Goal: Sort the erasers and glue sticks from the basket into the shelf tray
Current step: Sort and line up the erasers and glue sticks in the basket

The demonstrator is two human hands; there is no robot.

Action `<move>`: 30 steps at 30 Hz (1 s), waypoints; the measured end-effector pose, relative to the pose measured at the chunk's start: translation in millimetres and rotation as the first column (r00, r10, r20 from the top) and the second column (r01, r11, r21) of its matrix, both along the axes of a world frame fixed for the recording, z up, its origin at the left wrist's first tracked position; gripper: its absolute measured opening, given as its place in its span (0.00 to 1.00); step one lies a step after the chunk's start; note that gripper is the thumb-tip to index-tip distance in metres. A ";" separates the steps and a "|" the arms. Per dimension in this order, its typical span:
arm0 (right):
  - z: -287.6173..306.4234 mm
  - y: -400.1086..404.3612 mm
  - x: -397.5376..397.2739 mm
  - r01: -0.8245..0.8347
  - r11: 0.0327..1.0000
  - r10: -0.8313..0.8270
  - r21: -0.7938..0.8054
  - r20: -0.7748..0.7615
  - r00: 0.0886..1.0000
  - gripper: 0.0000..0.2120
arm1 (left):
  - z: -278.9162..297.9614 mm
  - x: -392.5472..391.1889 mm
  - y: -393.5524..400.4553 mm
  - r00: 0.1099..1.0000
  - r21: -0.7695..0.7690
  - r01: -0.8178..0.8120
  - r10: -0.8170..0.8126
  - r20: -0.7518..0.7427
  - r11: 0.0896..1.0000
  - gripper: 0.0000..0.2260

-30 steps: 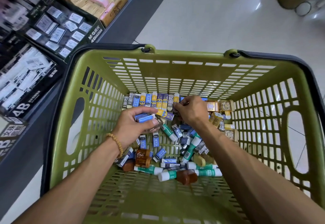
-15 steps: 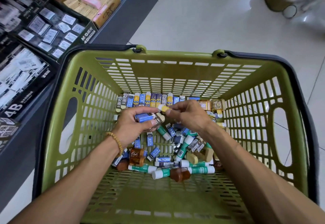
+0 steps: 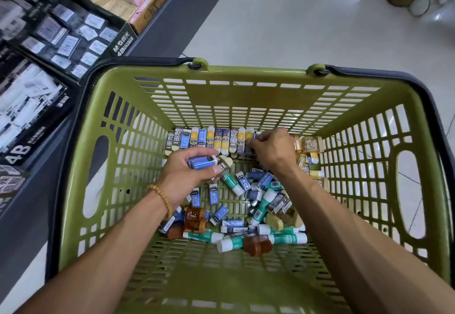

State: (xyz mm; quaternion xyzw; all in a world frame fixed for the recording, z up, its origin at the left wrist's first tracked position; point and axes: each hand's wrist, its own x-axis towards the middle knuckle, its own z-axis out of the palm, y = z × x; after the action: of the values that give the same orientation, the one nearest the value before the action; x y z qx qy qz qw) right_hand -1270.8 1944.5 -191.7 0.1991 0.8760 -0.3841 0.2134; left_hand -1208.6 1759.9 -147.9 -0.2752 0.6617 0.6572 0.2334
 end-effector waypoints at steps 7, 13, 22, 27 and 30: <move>0.9 3.1 2.4 -0.033 0.999 0.033 -0.008 -0.029 0.999 0.16 | 0.0 -0.8 -1.0 1.000 0.021 -0.020 0.020 -0.001 1.000 0.17; 39.0 -3.2 21.0 0.141 0.850 -0.047 -0.508 0.194 0.980 0.16 | 3.8 -1.9 2.1 0.998 -0.012 -0.035 0.034 -0.043 0.999 0.15; 50.3 -3.4 39.7 0.141 0.713 0.083 -0.686 0.283 0.955 0.04 | 20.7 6.8 10.6 0.997 -0.022 -0.050 0.048 -0.057 0.999 0.12; 51.7 -9.6 30.6 0.176 0.717 -0.005 -0.675 0.247 0.969 0.05 | 28.4 14.8 4.6 0.987 -0.004 -0.161 0.161 0.003 0.987 0.14; 45.3 -28.4 16.1 0.128 0.764 -0.017 -0.632 0.178 0.984 0.08 | 32.6 25.3 -13.2 0.976 -0.050 -0.203 0.207 0.069 0.978 0.17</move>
State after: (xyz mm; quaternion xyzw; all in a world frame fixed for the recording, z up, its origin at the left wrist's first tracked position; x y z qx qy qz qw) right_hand -1254.8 1916.1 -146.4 0.1786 0.6636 -0.6504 0.3235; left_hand -1183.3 1746.7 -115.3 -0.3710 0.6346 0.6529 0.1826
